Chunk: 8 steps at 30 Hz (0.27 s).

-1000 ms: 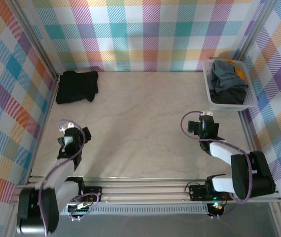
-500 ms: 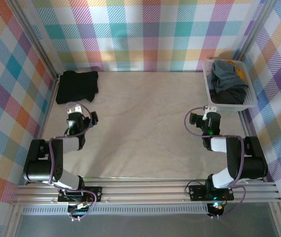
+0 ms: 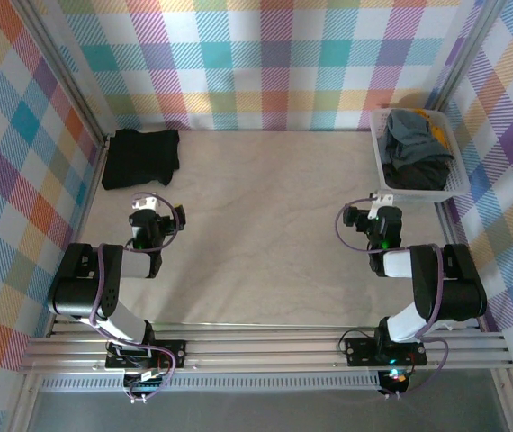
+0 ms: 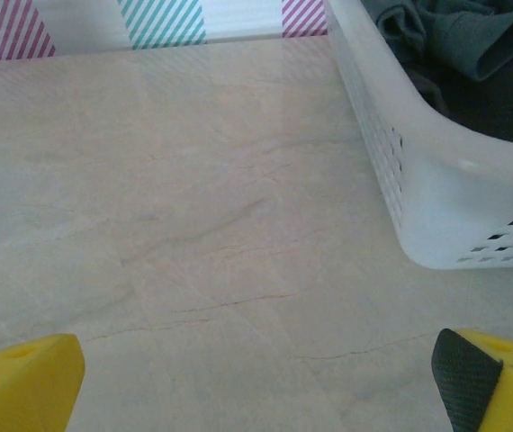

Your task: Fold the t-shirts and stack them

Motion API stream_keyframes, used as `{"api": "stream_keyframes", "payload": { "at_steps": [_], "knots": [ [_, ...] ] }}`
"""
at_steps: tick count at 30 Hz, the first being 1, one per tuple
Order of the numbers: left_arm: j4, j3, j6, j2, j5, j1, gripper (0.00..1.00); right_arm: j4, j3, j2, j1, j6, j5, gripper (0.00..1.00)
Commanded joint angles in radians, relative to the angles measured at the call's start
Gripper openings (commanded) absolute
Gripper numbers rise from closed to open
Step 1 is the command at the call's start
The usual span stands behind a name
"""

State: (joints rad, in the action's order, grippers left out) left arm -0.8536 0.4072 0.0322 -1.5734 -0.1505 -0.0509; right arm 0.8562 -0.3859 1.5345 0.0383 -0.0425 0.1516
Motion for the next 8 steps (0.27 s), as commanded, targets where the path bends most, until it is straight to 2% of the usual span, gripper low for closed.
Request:
{"api": "stream_keyframes", "payload": {
  "at_steps": [1,8],
  "knots": [
    [0.009,-0.008,-0.016,0.009,-0.015,-0.006,1.0,0.015,-0.003,0.0,-0.005,0.009,-0.02,1.0],
    [0.026,0.003,-0.032,0.007,-0.046,-0.028,1.0,0.016,-0.004,0.001,-0.003,0.011,-0.019,1.0]
  ]
}}
